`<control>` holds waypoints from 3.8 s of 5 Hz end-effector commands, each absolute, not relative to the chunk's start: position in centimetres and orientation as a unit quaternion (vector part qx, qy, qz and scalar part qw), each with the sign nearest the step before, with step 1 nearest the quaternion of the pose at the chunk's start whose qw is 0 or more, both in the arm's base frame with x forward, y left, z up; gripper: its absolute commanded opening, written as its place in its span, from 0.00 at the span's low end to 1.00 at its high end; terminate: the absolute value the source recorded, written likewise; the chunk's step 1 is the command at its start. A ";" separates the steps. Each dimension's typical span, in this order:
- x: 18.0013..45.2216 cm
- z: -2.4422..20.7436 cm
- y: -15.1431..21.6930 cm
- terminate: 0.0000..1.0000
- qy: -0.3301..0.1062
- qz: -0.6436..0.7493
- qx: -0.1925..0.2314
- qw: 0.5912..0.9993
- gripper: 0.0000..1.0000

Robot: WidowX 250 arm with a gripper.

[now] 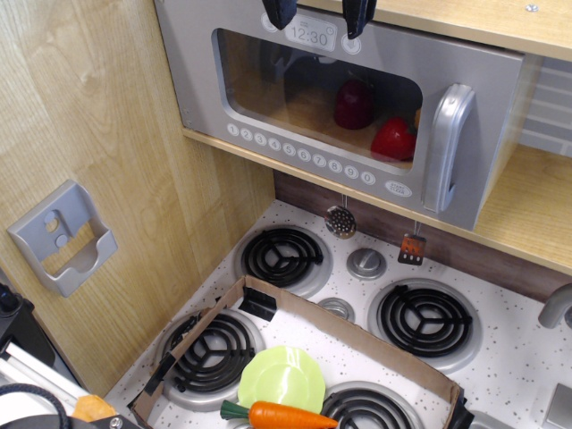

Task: Open microwave

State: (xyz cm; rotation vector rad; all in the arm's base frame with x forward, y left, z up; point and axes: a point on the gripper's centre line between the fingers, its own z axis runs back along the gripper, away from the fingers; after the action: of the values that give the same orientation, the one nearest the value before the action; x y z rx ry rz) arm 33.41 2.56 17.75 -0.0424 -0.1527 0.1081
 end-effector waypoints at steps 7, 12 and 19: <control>29.3 13.7 -7.3 0.00 -0.167 0.021 -0.022 0.985 1.00; 34.4 13.2 -7.4 0.00 -0.176 -0.013 -0.023 0.984 1.00; 24.7 12.3 -11.1 0.00 -0.206 0.195 0.007 0.959 1.00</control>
State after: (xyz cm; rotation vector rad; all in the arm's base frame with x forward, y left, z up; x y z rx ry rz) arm 24.07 -11.16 11.32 0.0336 -0.3884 0.4019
